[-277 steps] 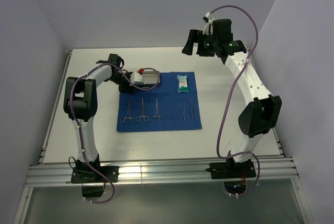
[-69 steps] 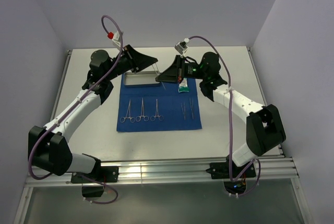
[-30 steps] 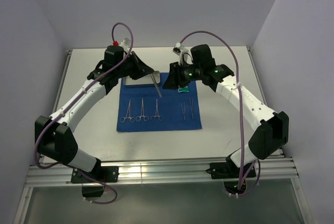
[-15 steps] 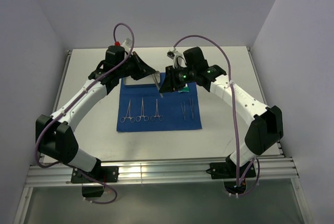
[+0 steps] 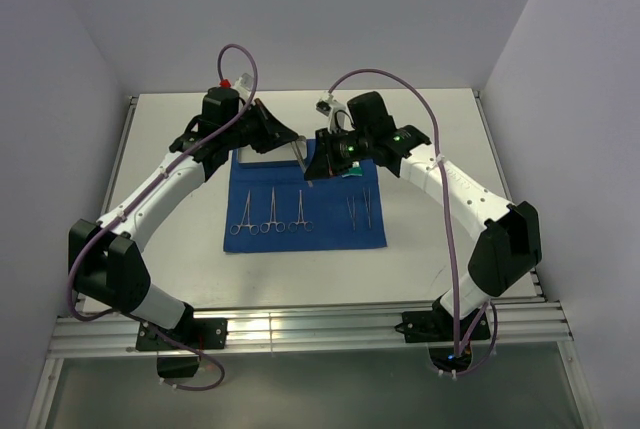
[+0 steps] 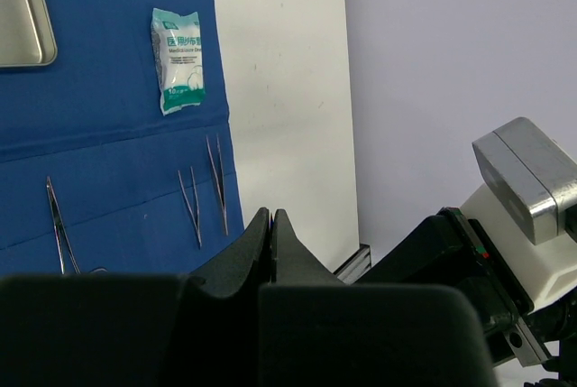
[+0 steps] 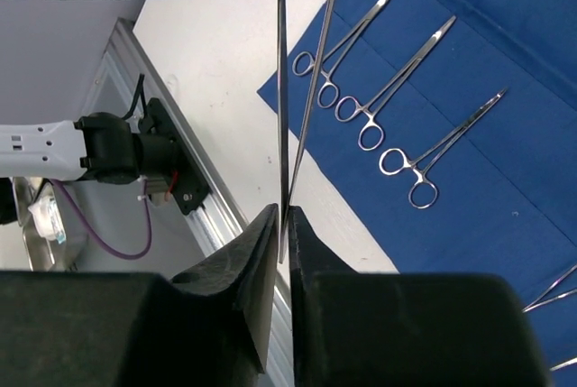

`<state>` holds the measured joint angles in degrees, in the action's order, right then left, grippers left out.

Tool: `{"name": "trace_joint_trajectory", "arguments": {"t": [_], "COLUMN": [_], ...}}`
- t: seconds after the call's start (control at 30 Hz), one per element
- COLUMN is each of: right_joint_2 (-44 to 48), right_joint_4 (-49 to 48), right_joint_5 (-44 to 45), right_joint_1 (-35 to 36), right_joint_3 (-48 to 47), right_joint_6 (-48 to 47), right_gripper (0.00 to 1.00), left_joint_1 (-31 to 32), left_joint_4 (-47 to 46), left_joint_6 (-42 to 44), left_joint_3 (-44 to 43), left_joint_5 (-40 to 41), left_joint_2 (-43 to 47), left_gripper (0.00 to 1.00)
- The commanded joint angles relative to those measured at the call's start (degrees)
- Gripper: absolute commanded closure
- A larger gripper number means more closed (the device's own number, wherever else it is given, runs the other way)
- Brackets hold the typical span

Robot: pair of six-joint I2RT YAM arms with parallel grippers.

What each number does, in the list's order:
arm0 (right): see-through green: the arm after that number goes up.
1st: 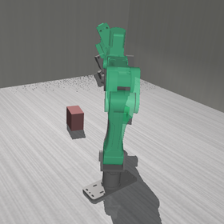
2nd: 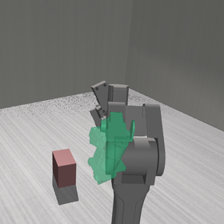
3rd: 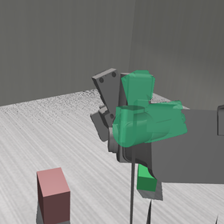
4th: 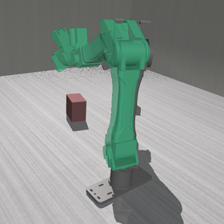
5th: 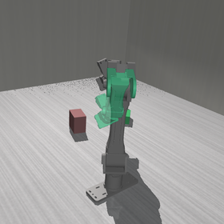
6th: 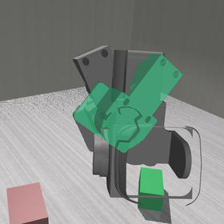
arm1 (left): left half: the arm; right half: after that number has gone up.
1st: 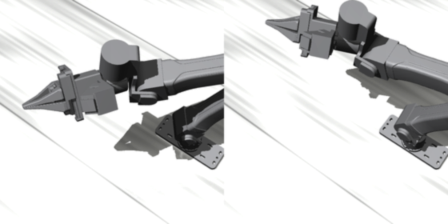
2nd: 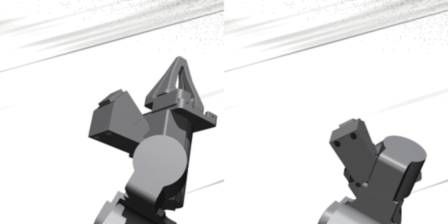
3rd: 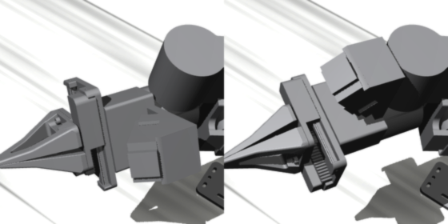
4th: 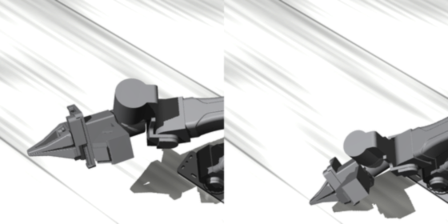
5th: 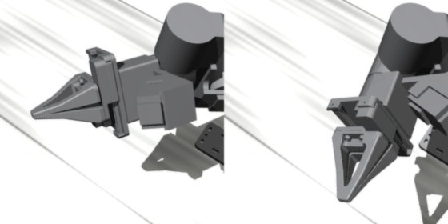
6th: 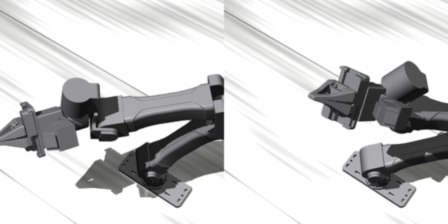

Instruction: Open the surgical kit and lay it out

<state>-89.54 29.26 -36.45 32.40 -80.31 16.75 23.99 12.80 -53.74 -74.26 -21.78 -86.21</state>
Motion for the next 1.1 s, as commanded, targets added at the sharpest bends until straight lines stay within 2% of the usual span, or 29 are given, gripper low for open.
{"name": "trace_joint_trajectory", "arguments": {"t": [0.0,0.03,0.07,0.13,0.17,0.2,0.23,0.27,0.3,0.47,0.53,0.63,0.77,0.9,1.07], "right_joint_2": [-0.46,-0.38,-0.29,-0.02,0.15,0.59,0.94,1.38,2.08,5.42,6.48,5.43,3.06,2.09,-0.02], "right_joint_4": [-0.95,-1.04,-1.3,-1.39,-1.39,-1.57,-1.74,-2.01,-1.84,-0.69,-0.95,0.27,3.78,3.53,0.81], "right_joint_5": [-0.2,-0.12,0.23,0.58,1.72,2.69,3.48,4.44,6.72,19.02,23.85,31.48,38.44,40.49,39.53], "right_joint_1": [0.47,0.47,0.47,0.47,0.47,0.47,0.47,0.38,0.47,0.38,0.56,1.78,3.8,5.21,6.53], "right_joint_3": [-1.43,-1.34,-1.16,-0.72,-0.11,0.5,1.2,3.04,3.93,12.17,14.04,14.48,12.56,13.34,15.18], "right_joint_6": [-0.49,-0.41,-0.32,-0.14,-0.06,0.55,0.82,1.26,1.61,3.72,5.56,8.29,15.48,19.98,21.04], "right_gripper": [0.85,0.88,0.97,1.0,1.0,1.0,1.0,1.0,1.0,1.0,1.0,1.0,1.0,1.0,1.0], "left_joint_1": [0.27,0.27,0.27,0.27,0.27,0.27,0.27,0.27,0.18,-2.71,-3.77,-4.82,-7.46,-10.8,-14.67], "left_joint_4": [-2.51,-2.34,-2.51,-2.86,-3.3,-3.65,-3.74,-3.66,-3.22,-3.13,-4.18,-3.4,-1.03,1.0,1.35], "left_joint_6": [-0.32,-0.32,-0.14,-0.14,0.03,-0.05,0.12,0.91,1.44,6.88,9.86,16.45,20.24,21.13,19.81], "left_joint_3": [-0.62,-0.71,-0.54,-0.19,0.25,0.43,0.52,0.34,-0.18,-3.7,-3.61,-2.39,-0.19,0.34,-0.62], "left_joint_5": [-1.16,-1.07,-0.98,-0.9,-0.63,-0.28,0.24,0.86,2.08,6.21,10.15,14.47,16.58,16.6,14.4], "left_joint_2": [-0.45,-0.45,-0.45,-0.27,-0.1,0.17,0.34,0.61,0.7,4.46,6.31,9.48,11.94,11.86,9.84], "left_gripper": [1.0,1.0,1.0,1.0,0.92,0.77,0.57,0.17,0.01,0.01,0.01,0.01,0.01,0.01,0.01]}}
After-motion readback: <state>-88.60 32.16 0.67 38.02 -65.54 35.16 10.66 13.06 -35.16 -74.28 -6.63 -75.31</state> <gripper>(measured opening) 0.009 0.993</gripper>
